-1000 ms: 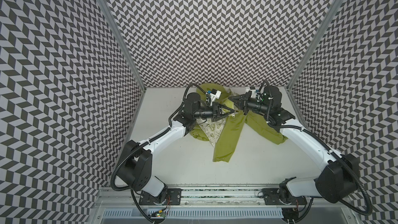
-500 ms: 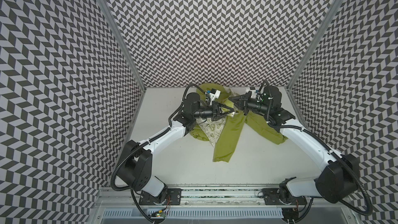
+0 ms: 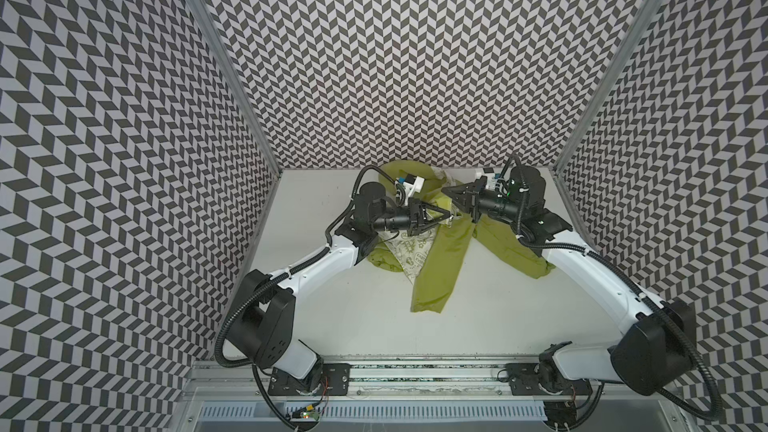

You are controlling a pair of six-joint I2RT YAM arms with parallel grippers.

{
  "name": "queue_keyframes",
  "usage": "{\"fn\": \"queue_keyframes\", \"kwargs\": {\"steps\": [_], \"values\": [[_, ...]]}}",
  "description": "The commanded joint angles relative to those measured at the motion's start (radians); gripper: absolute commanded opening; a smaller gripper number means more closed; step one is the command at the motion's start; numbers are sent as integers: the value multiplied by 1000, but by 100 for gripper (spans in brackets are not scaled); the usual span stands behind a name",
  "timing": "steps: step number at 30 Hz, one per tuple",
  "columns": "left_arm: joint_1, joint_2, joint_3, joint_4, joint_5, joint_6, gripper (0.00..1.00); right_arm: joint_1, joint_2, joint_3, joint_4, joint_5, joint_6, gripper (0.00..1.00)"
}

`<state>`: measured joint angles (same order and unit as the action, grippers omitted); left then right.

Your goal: Zip up the jacket

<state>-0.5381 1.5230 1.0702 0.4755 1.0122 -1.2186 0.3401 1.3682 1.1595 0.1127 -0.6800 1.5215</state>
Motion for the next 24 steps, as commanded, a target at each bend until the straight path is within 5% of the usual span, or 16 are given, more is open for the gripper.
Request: {"fn": "queue_keyframes", "kwargs": {"steps": [1,11,12,15,17,21,24], "values": [[-3,-36,-6,35,4,-13,16,-5,-41,1,39,2,1,0],[-1,-44,-14,26,2,-4,0,-17,-34,3,-13,-20,-31,0],[3,-47,-16,26,-2,-5,0,-29,-34,10,-57,-32,-70,5],[29,-51,-27,1,-10,4,0,-60,-52,67,-368,-12,-324,59],[59,-61,-39,-49,-25,27,0,-80,-65,76,-556,24,-486,79],[147,-88,-88,-143,-63,69,0,-108,-118,-29,-734,41,-679,95],[214,-101,-143,-158,-79,73,0,-94,-206,-182,-735,46,-671,88]]}}
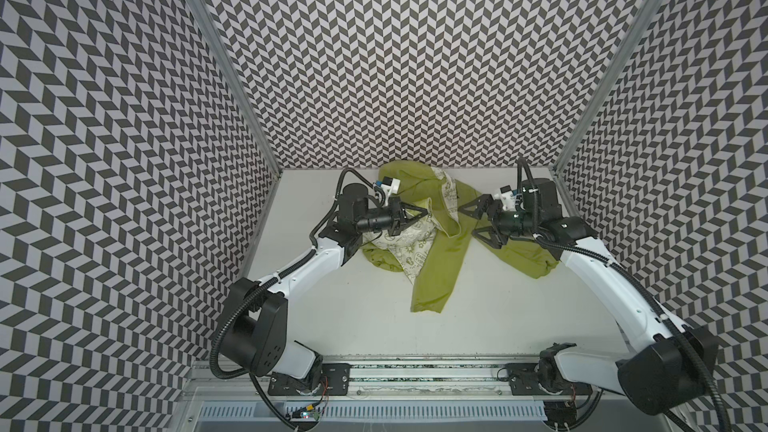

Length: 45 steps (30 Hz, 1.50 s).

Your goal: Zip up the jacket

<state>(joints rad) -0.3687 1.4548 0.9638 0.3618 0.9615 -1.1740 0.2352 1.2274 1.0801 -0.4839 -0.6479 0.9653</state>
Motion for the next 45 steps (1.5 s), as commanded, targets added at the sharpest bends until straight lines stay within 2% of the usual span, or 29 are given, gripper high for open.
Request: {"fn": "queue_keyframes", "kwargs": {"steps": [1,3,5,9,13,16,21,28,37,40,45], "values": [[64,-36,-55,-43,-34,27,0,22,-93,-159,-111,5,-89,82],[109,-45,-101,-32,-47,20,0,77,-151,-273,-48,3,-6,66],[144,-52,-135,-26,-59,19,0,165,-175,-351,17,22,79,60],[184,-60,-166,-27,-75,27,0,369,-165,-445,168,115,252,63],[205,-58,-174,-28,-96,32,0,489,-102,-500,326,177,382,59],[217,-44,-165,-27,-98,32,0,584,-57,-541,474,273,492,53],[238,-7,-137,13,-80,11,0,725,71,-516,616,436,580,52],[249,30,-120,126,-30,-70,0,846,246,-538,864,651,697,52],[251,4,-135,149,5,-93,0,969,376,-613,1073,933,866,50],[251,-6,-139,141,20,-88,0,992,382,-633,1084,1020,894,49],[254,-7,-135,137,51,-88,0,996,342,-618,965,1088,914,49]]}}
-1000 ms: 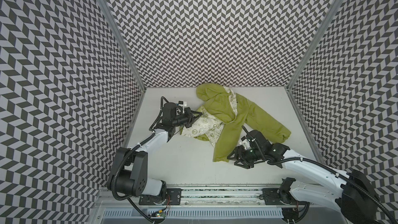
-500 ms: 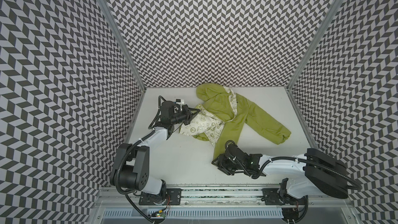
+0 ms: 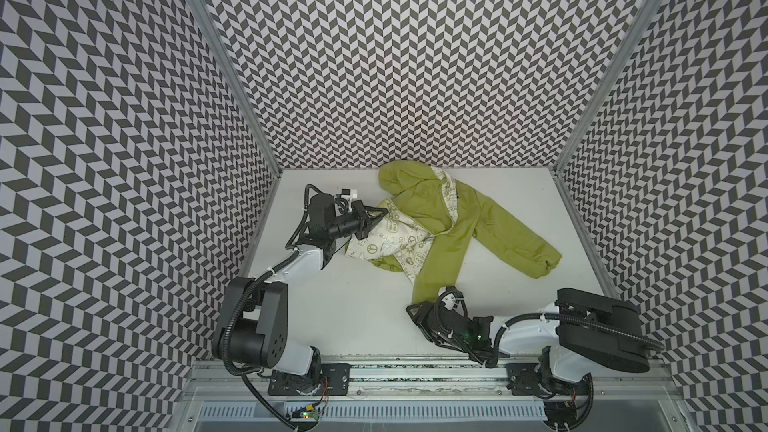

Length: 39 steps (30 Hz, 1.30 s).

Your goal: Zip up the jacket

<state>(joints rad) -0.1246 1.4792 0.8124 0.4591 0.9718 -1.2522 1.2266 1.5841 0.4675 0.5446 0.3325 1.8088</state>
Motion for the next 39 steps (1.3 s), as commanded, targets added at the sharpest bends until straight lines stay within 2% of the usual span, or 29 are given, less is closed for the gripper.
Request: {"fn": "queue_keyframes", "kwargs": {"steps": [1,4,7,20,24,33,39], "values": [[9,-32,17,38,45,-10,0,8,-31,-3,-100,125,75,49],[9,-33,14,47,50,-20,0,9,-68,4,-186,169,88,49],[10,-34,3,74,51,-37,0,8,-65,8,-195,187,107,49],[8,-6,13,110,64,-65,0,7,152,33,93,175,88,41],[8,-4,7,110,65,-61,0,7,148,26,70,179,110,39],[5,13,11,116,64,-59,0,7,62,13,-104,203,164,33],[2,21,11,122,64,-60,0,7,97,15,-57,191,163,32]]}}
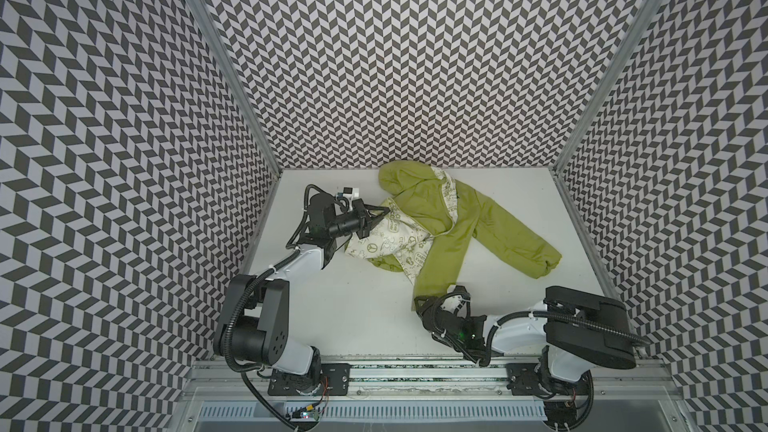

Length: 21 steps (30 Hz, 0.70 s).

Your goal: Zip up the jacket

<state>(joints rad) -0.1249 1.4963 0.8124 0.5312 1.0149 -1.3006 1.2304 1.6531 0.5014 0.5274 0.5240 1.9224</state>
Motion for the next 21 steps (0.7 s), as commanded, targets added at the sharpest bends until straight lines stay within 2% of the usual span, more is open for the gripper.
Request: {"fn": "queue_keyframes", "kwargs": {"steps": [1,9,17,20,21], "values": [[2,5,11,50,23,-11,0,3,41,-22,-20,-4,49,31],[2,2,9,45,27,-6,0,3,88,-10,41,-33,38,25],[2,1,-2,50,29,-8,0,3,58,-9,-7,-27,40,19],[2,0,-5,51,30,-9,0,4,60,-12,3,-29,34,14],[2,0,-7,51,31,-9,0,2,61,-14,17,-30,24,9]]}}
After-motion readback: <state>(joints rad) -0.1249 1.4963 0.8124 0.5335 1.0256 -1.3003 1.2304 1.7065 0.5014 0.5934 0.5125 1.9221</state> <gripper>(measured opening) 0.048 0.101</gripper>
